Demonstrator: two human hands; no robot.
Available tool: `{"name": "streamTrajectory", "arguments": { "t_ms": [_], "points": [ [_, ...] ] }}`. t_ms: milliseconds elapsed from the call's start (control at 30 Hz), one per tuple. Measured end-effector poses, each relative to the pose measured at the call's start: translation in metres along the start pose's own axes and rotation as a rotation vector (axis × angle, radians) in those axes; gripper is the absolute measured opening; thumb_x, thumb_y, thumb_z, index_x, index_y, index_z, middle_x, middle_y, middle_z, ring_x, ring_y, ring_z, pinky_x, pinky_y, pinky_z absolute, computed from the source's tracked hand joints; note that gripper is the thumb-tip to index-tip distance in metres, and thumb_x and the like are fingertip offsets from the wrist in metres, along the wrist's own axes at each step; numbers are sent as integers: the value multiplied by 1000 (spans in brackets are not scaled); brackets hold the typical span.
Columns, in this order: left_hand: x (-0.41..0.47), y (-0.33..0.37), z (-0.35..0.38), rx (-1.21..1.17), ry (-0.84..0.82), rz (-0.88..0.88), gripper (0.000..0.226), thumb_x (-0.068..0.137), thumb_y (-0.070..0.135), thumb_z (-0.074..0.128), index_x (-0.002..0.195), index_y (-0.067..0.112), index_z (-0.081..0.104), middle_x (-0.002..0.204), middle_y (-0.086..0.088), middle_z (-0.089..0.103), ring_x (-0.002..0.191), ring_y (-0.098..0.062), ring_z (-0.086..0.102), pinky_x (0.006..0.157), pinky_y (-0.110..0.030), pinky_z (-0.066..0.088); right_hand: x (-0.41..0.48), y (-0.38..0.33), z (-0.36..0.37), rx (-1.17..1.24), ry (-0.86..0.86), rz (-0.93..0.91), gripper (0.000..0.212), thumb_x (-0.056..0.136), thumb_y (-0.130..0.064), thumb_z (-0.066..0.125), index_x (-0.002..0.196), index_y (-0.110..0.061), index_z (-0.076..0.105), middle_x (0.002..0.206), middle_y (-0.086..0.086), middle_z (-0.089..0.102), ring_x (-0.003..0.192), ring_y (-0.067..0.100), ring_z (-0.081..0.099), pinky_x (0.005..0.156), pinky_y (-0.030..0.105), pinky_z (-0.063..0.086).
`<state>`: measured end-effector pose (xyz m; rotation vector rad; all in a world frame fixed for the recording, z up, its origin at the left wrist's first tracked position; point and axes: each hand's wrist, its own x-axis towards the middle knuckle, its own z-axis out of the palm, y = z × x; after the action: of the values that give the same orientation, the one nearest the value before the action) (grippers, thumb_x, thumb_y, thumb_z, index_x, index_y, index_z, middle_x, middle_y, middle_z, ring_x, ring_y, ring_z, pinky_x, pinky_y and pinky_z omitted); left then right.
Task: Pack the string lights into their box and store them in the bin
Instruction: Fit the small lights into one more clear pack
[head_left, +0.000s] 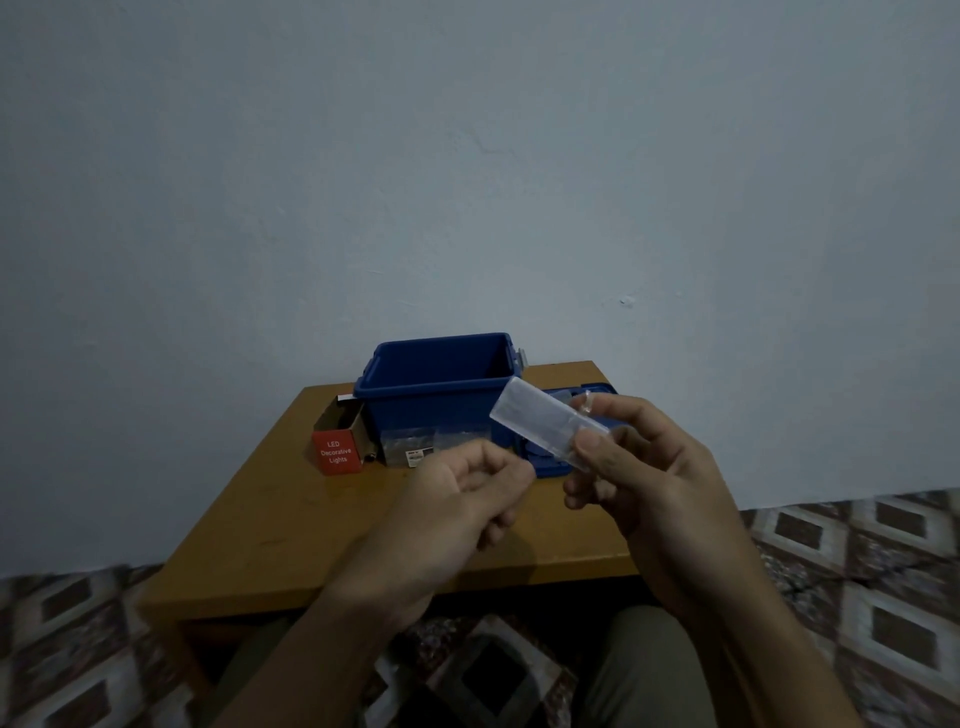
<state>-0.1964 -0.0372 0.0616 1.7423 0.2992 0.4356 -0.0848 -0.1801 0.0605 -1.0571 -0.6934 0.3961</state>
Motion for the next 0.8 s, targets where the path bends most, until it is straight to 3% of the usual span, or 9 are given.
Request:
{"name": "streamTrajectory", "arguments": {
  "t_ms": [167, 300, 367, 467, 567, 633, 700, 800],
  "points": [
    [-2, 1, -1, 47, -81, -40, 25, 95, 34, 60, 86, 12, 69, 65, -2, 57, 59, -12, 50, 54, -22, 41, 1, -3, -1, 102, 4, 20, 37, 80, -12, 68, 116, -4, 66, 88, 14, 61, 63, 23, 60, 59, 31, 54],
    [3, 9, -9, 186, -193, -80, 27, 98, 37, 55, 88, 16, 67, 74, -5, 69, 79, -26, 67, 87, -43, 52, 0, -3, -2, 119, -31, 45, 38, 78, -11, 69, 115, -4, 69, 86, 10, 64, 63, 22, 59, 58, 30, 54],
    [6, 11, -14, 258, -212, -103, 27, 100, 36, 53, 89, 16, 67, 77, -5, 73, 86, -27, 70, 93, -45, 51, 0, -4, -3, 133, -84, 63, 36, 77, -10, 73, 113, -4, 71, 89, 12, 64, 63, 23, 57, 58, 30, 53],
    [11, 12, -23, 310, -212, -110, 24, 99, 32, 56, 91, 12, 68, 77, -6, 71, 79, -21, 69, 85, -38, 52, -2, -6, -5, 162, -207, 94, 36, 78, -11, 74, 113, -4, 71, 96, 16, 64, 64, 23, 56, 59, 29, 53],
    [15, 13, -32, 157, -231, -139, 20, 97, 29, 61, 94, 11, 70, 72, -7, 61, 63, -19, 60, 64, -35, 49, -4, -7, -7, 154, -328, 130, 30, 77, -10, 69, 106, -5, 73, 98, 15, 65, 62, 21, 55, 57, 27, 52],
    [17, 18, -35, 99, -255, -123, 15, 89, 30, 67, 82, 19, 74, 69, -6, 56, 57, -16, 51, 54, -29, 39, -5, -7, -8, 122, -412, 151, 27, 77, -9, 73, 103, -6, 74, 95, 13, 65, 61, 20, 55, 56, 26, 52],
    [20, 26, -36, 83, -263, -118, 20, 83, 35, 74, 70, 20, 70, 70, -8, 52, 60, -19, 43, 54, -29, 29, -5, -6, -10, 53, -472, 162, 27, 77, -14, 75, 103, -7, 73, 94, 12, 64, 64, 20, 55, 56, 26, 51],
    [22, 40, -33, 84, -250, -142, 26, 85, 33, 70, 63, 20, 67, 56, -2, 42, 48, -16, 27, 49, -30, 14, -5, -5, -11, -155, -477, 135, 23, 82, -23, 75, 103, -13, 72, 94, 10, 65, 69, 21, 57, 59, 27, 51]
  ]
}}
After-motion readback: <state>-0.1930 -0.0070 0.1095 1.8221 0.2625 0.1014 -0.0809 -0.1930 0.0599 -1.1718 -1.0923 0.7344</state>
